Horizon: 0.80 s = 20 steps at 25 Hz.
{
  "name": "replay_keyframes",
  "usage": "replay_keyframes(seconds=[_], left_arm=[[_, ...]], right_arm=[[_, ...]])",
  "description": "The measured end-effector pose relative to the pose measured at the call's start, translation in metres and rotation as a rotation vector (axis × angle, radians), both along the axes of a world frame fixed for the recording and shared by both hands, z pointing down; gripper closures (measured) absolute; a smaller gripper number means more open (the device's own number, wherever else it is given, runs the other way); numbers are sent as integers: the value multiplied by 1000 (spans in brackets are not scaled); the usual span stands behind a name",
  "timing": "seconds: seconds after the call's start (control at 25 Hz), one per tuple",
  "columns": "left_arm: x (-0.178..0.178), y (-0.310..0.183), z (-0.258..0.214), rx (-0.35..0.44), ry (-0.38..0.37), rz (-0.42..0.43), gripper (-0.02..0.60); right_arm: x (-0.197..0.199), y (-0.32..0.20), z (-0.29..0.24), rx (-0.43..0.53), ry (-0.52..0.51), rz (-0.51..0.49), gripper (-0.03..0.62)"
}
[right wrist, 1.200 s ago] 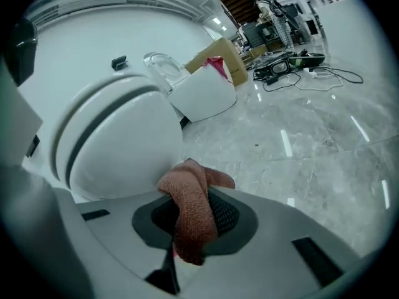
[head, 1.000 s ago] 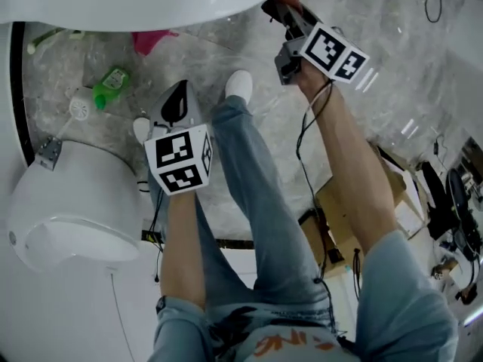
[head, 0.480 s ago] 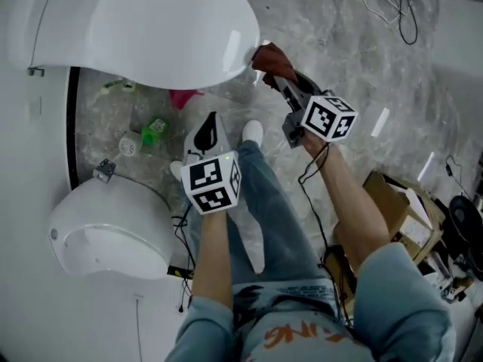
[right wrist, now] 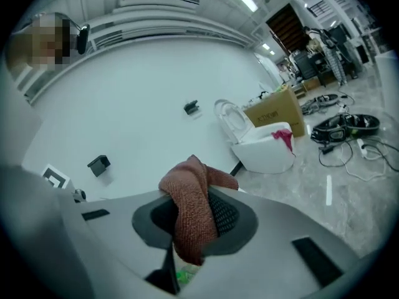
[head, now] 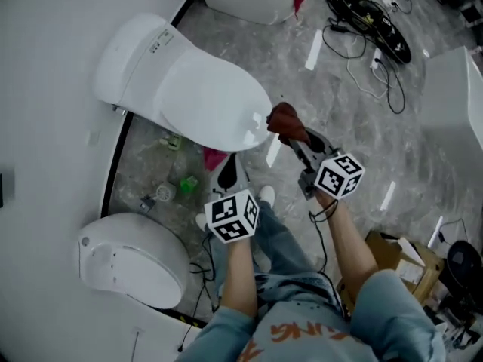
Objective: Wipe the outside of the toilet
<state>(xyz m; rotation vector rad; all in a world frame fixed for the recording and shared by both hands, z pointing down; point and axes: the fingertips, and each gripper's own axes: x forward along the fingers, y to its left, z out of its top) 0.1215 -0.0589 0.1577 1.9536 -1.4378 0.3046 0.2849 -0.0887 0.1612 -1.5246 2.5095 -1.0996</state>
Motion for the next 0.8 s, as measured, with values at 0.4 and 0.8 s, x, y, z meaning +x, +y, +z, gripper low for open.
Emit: replay_keyframes(seconds=[0.4,0.8], left_arm=[[-25,-41,-198,330,68,-53,581],[-25,-44,-305,572,8,-65,581]], right_arm=[[-24,-35,-209,303,33,15,531],[-49,-25,-317,493,87,-63,531]])
